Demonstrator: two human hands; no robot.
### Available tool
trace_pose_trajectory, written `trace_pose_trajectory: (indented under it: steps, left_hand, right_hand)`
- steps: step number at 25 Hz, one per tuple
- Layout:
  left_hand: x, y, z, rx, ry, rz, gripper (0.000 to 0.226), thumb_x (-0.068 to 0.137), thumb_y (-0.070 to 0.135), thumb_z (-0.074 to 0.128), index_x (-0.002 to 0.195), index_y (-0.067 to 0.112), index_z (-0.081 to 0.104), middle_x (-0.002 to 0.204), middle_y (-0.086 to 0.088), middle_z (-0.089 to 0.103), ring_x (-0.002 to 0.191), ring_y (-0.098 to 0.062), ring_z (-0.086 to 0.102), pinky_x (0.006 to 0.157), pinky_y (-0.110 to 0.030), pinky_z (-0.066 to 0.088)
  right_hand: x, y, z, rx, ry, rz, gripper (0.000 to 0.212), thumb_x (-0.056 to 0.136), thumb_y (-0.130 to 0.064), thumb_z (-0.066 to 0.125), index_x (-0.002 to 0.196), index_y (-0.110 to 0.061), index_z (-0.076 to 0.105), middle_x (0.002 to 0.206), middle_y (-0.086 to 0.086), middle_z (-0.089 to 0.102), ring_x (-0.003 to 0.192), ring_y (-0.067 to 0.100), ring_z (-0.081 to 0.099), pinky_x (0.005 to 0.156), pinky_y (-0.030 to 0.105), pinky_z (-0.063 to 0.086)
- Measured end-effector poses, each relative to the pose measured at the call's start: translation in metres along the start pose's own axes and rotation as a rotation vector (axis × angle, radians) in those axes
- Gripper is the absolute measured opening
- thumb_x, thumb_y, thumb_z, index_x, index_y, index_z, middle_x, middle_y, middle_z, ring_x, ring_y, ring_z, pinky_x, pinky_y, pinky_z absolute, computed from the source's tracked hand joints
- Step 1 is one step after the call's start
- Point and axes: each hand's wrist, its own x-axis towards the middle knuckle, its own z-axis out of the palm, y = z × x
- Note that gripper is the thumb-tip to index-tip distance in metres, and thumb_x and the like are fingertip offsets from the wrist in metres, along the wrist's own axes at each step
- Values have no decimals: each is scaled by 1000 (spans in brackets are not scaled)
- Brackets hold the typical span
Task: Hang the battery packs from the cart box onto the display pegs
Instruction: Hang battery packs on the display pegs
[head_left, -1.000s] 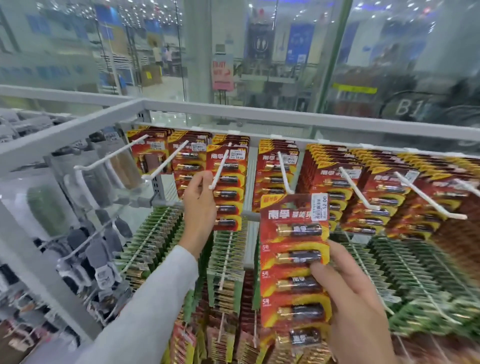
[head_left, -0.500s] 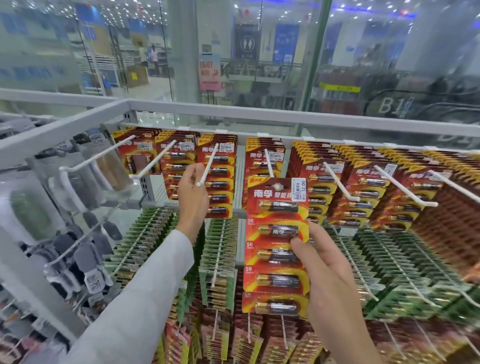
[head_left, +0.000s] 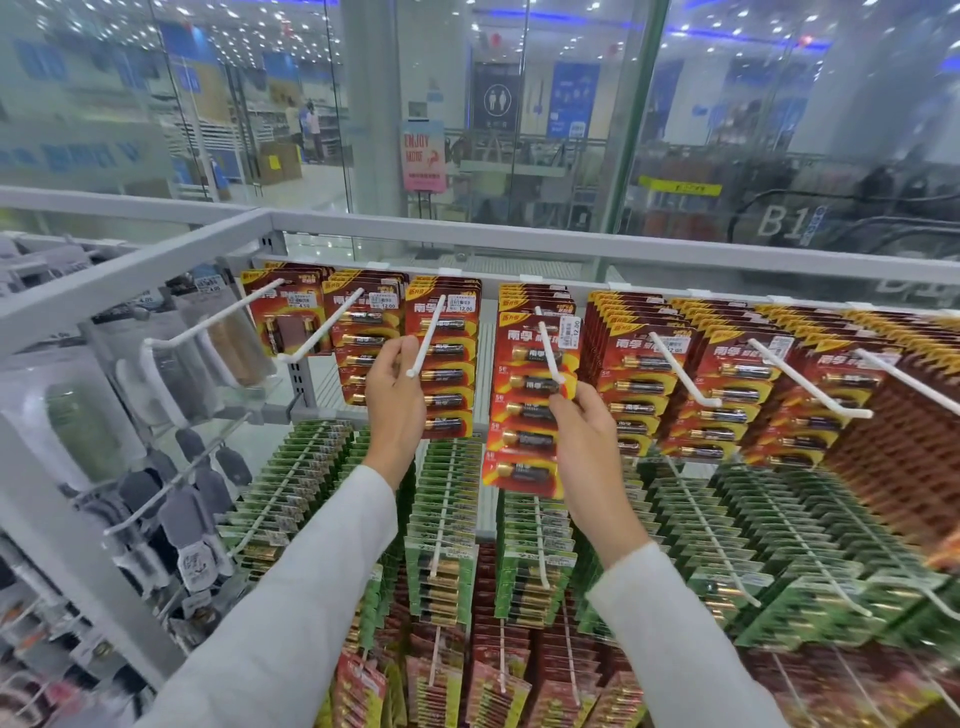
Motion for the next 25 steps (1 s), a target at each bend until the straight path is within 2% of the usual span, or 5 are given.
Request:
trace_pose_trajectory:
  steps: [7,12,14,17,25]
  left_hand:
    - [5,-2,-5,-67,34,-57,21,107,37,56,110,22,71,97,2,78,91,-18,76,83,-49,64]
    - [-8,0,-17,35,36,-21,19,107,28,58,119,18,68,95,12,69,83,-4,68,65,-15,54]
    - [-13,-6,-28,42,27,-8,17,106,27,60,120,22,68,103,7,73,92,-8,70,77,-27,61]
    - [-30,-14,-44,61,33,-21,16,105,32,61,119,29,69,115,10,74,111,-10,69,101,-43,57]
    - [-144,-11,-54,-58,-65,-178,18,102,33,59,115,29,71,112,7,77,102,-14,74,94,-36,55]
  right_hand:
    - [45,15,7,-91,56,-77,18,109,-21,44,102,-20,61,68,-14,67,59,7,65,55,26,52]
    - [45,28,2,-177,89,-107,33,103,-46,52,111,-19,68,95,-4,69,88,14,66,78,34,51]
    - [39,31,-1,-237,102,-105,52,100,-59,50,129,-19,63,112,-5,62,103,13,59,89,31,46]
    - [27,32,-9,-287,164,-124,38,105,-50,45,122,-22,64,97,-13,63,90,4,59,75,23,42]
    - [-63,53,-69,-213,262,-56,16,103,-31,59,115,-32,69,116,-18,72,111,-3,64,96,24,48]
